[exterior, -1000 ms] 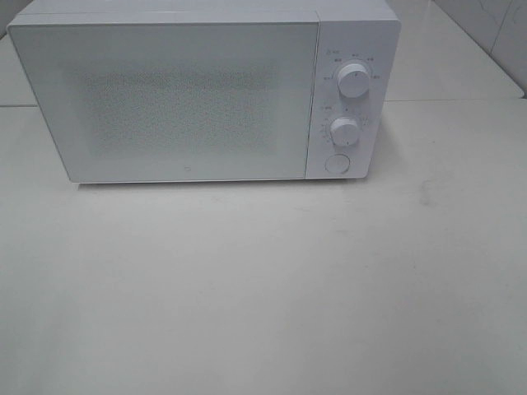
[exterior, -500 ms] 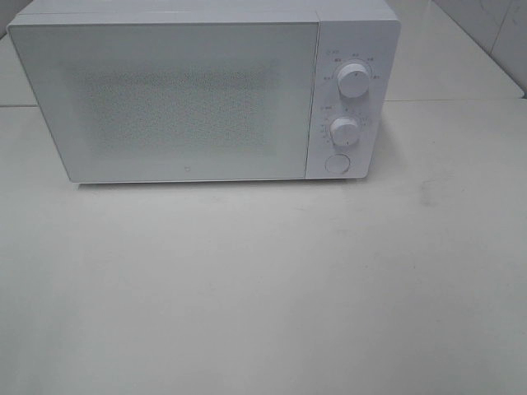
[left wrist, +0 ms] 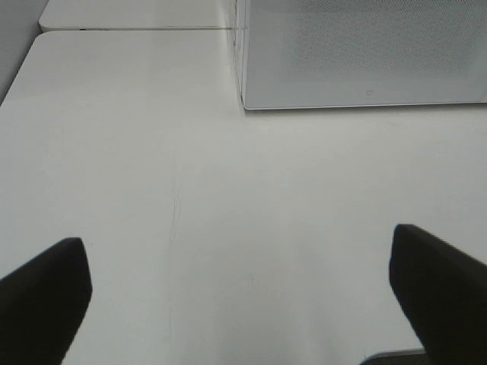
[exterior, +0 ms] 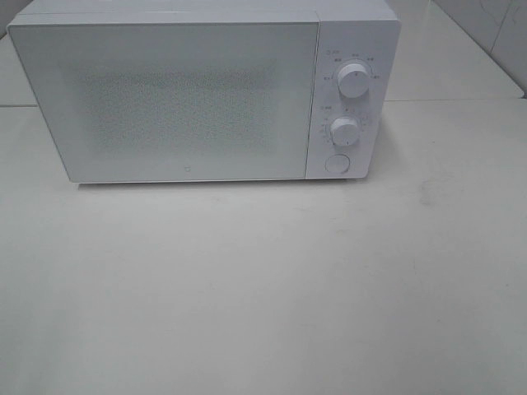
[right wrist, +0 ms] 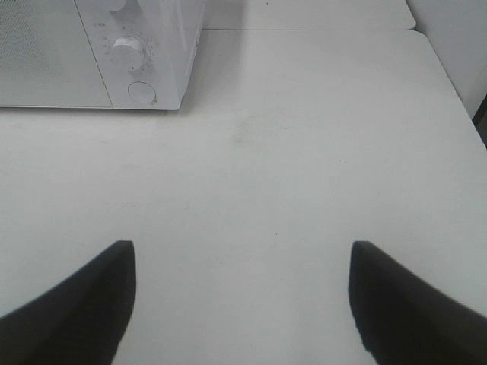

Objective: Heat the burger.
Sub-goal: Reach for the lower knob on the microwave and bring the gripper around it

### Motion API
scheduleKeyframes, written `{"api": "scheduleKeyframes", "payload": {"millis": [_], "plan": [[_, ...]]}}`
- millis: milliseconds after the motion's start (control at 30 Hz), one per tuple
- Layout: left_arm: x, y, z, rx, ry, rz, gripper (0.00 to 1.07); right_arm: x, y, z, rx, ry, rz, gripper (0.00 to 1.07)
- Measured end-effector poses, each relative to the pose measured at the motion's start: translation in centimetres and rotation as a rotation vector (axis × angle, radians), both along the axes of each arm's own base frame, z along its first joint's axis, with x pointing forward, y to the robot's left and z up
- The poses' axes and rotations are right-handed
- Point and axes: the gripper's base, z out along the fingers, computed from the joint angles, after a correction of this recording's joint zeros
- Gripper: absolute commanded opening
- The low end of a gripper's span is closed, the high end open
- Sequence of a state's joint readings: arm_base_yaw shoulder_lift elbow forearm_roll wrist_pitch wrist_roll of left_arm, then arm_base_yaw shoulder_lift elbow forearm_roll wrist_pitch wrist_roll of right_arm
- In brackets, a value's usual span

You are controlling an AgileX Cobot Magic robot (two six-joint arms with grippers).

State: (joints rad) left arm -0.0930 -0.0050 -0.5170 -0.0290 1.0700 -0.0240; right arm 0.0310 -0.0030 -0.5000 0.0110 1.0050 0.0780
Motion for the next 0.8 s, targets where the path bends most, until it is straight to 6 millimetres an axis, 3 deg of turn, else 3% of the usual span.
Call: {"api": "scheduleKeyframes", "payload": {"millis": [333, 800], "plan": [[0.0, 0.0, 0.0, 0.0, 0.0, 0.0, 1.0, 0.4, 0.0, 1.4, 0.003, -0.082, -0.001, 0.75], [0.0, 0.0, 0.0, 0.0, 0.0, 0.0, 1.0, 4.4, 0.1, 2.5, 0.004, -0.052, -0.002, 0.75]]}}
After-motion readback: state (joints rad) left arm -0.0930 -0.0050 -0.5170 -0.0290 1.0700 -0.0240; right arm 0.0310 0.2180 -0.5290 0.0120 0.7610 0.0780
